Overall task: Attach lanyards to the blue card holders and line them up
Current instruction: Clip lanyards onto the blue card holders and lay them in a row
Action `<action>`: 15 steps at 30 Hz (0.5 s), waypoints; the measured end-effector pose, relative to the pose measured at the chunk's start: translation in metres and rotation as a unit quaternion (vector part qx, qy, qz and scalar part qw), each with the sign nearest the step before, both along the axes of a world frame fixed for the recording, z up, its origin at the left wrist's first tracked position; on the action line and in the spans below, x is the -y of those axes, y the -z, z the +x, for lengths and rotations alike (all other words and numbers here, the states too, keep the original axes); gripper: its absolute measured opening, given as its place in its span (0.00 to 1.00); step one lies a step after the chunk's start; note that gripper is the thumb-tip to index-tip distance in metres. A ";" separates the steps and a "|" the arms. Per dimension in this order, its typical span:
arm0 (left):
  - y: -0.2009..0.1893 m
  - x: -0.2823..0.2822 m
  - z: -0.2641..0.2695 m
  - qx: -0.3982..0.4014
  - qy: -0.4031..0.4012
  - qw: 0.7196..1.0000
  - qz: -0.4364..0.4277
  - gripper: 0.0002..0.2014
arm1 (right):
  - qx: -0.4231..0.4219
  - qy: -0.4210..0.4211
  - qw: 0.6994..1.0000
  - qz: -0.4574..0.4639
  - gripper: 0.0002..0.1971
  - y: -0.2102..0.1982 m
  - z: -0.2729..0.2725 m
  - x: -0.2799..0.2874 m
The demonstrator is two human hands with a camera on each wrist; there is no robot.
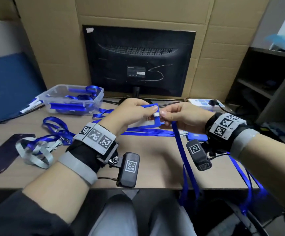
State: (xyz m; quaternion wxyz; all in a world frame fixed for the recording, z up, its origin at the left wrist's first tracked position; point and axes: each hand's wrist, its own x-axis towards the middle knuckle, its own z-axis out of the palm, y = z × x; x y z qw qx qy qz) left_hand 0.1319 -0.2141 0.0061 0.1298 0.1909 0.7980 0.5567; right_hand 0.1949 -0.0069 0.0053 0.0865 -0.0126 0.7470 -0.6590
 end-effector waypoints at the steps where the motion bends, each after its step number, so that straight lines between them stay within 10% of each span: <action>1: 0.002 0.002 -0.001 0.001 -0.006 1.000 -0.002 0.09 | 0.002 -0.004 1.000 0.012 0.06 0.001 -0.002 0.004; 9: 0.015 0.019 -0.016 0.060 -0.053 0.993 -0.091 0.20 | -0.110 0.002 0.969 0.223 0.06 -0.007 -0.007 0.028; 15: 0.027 0.023 -0.016 0.227 -0.046 0.970 0.075 0.25 | -0.118 0.057 0.991 0.026 0.04 -0.011 -0.020 0.031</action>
